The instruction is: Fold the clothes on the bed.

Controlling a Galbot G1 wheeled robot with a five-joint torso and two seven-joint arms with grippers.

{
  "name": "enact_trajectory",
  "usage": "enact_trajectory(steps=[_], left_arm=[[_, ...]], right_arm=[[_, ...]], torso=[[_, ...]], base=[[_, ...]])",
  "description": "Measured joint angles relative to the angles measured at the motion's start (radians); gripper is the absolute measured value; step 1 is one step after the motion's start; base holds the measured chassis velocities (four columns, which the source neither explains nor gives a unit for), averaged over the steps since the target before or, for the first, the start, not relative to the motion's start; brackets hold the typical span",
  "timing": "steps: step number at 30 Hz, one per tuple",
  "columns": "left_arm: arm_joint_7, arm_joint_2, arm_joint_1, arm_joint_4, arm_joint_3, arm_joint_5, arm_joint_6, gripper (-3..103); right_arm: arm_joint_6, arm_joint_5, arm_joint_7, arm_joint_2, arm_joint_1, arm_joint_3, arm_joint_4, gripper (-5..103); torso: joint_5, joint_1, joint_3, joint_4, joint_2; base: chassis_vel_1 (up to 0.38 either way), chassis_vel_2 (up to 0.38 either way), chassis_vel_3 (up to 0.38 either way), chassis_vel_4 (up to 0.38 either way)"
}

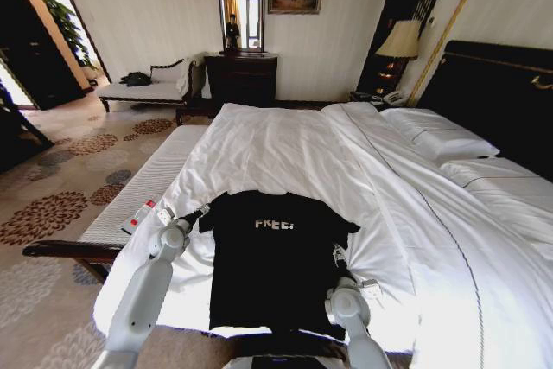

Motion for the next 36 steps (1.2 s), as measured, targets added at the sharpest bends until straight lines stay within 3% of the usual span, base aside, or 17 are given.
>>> enact_trajectory(steps=[6, 8, 12, 14, 16, 19, 30, 36], left_arm=[[0.0, -0.001, -0.026, 0.025, 0.024, 0.003, 0.015, 41], [0.0, -0.002, -0.031, 0.029, 0.028, 0.004, 0.017, 41], [-0.001, -0.007, -0.043, 0.04, 0.038, 0.006, 0.02, 20], [-0.001, -0.007, -0.045, 0.042, 0.04, 0.006, 0.02, 20], [0.0, -0.008, -0.049, 0.046, 0.043, 0.007, 0.02, 9], [0.0, -0.009, -0.053, 0.05, 0.044, 0.008, 0.02, 2], [0.009, -0.001, -0.071, 0.05, 0.027, 0.015, 0.017, 0], [0.039, 0.023, -0.099, 0.086, 0.016, 0.088, -0.009, 0]], right_arm=[[0.0, 0.001, 0.002, -0.004, 0.0, 0.0, -0.001, 100], [0.0, 0.001, 0.002, -0.004, 0.0, 0.0, -0.001, 100], [-0.001, 0.002, 0.002, -0.005, -0.001, 0.001, -0.001, 100], [-0.001, 0.002, 0.002, -0.006, -0.002, 0.001, -0.001, 100], [-0.001, 0.002, 0.002, -0.006, -0.002, 0.001, -0.001, 100], [-0.001, 0.002, 0.002, -0.005, -0.002, 0.001, -0.002, 100], [-0.001, 0.001, 0.002, -0.001, -0.001, 0.0, -0.006, 100], [-0.001, 0.0, 0.003, -0.001, -0.002, -0.001, -0.006, 100]], torso=[[0.0, 0.0, 0.0, 0.0, 0.0], [0.0001, 0.0, 0.0, 0.0, 0.0], [0.0001, 0.0, 0.0, 0.0, 0.0], [0.0001, 0.0, 0.0, 0.0, 0.0], [0.0001, 0.0, 0.0, 0.0, 0.0], [0.0001, 0.0, 0.0, 0.0, 0.0], [-0.0001, 0.0, 0.0, -0.0001, 0.0], [-0.0001, 0.0, 0.0, -0.0001, 0.0]], base=[[0.0, 0.0, 0.0, 0.0], [0.0, 0.0, 0.0, 0.0], [0.0, 0.0, 0.0, 0.0], [0.0, 0.0, 0.0, 0.0], [0.0, 0.0, 0.0, 0.0], [0.0, 0.0, 0.0, 0.0], [0.0, 0.0, 0.0, 0.0], [0.0, 0.0, 0.0, 0.0]])
